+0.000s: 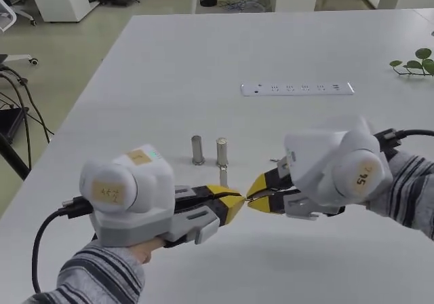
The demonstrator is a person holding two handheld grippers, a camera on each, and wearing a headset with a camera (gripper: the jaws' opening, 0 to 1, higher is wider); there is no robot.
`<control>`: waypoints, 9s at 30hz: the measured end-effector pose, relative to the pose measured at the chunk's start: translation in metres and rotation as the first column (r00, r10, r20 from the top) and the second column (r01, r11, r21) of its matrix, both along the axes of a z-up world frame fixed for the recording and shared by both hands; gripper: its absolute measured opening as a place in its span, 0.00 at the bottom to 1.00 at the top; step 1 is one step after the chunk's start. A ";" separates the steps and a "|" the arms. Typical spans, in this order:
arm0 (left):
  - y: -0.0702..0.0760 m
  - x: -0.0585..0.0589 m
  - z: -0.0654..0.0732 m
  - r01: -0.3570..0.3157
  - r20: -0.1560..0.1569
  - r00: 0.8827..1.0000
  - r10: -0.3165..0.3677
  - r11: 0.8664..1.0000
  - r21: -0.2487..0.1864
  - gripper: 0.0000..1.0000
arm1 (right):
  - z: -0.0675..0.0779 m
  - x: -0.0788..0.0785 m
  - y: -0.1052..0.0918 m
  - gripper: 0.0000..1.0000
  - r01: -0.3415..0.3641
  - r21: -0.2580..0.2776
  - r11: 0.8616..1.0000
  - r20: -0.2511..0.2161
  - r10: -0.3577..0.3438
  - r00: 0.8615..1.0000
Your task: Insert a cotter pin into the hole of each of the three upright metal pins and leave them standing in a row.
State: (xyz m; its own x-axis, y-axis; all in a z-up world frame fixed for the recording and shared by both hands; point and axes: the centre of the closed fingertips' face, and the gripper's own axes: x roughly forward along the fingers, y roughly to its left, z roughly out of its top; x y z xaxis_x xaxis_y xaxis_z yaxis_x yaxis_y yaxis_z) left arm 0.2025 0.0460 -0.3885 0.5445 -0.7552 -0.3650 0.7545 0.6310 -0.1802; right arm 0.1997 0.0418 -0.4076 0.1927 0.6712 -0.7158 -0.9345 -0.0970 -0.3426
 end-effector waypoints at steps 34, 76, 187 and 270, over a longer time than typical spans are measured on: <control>0.038 0.075 -0.055 -0.224 0.156 0.969 0.189 0.942 0.251 0.25 | -0.052 0.079 -0.017 0.00 0.377 -0.096 0.921 -0.047 -0.383 0.923; 0.021 0.109 -0.096 -0.291 0.028 0.956 0.291 0.933 0.212 0.05 | -0.060 0.099 -0.004 0.00 0.440 -0.103 0.892 -0.068 -0.448 0.892; 0.025 0.109 -0.096 -0.441 0.044 0.896 0.442 0.872 0.214 0.05 | -0.041 0.099 0.024 0.00 0.363 0.011 0.932 -0.044 -0.363 0.931; 0.082 0.110 -0.095 -0.514 -0.002 0.853 0.521 0.842 0.167 0.32 | -0.036 0.146 0.009 0.25 0.700 0.240 0.673 -0.347 -0.614 0.709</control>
State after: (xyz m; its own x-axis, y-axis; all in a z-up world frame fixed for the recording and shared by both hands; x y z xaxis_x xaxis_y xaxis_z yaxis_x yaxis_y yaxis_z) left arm 0.3125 0.1283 -0.4838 0.8201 -0.3001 -0.4872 0.3039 0.9499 -0.0736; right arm 0.3458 0.0513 -0.4434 0.5448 0.6291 -0.5545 -0.7601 0.6497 -0.0097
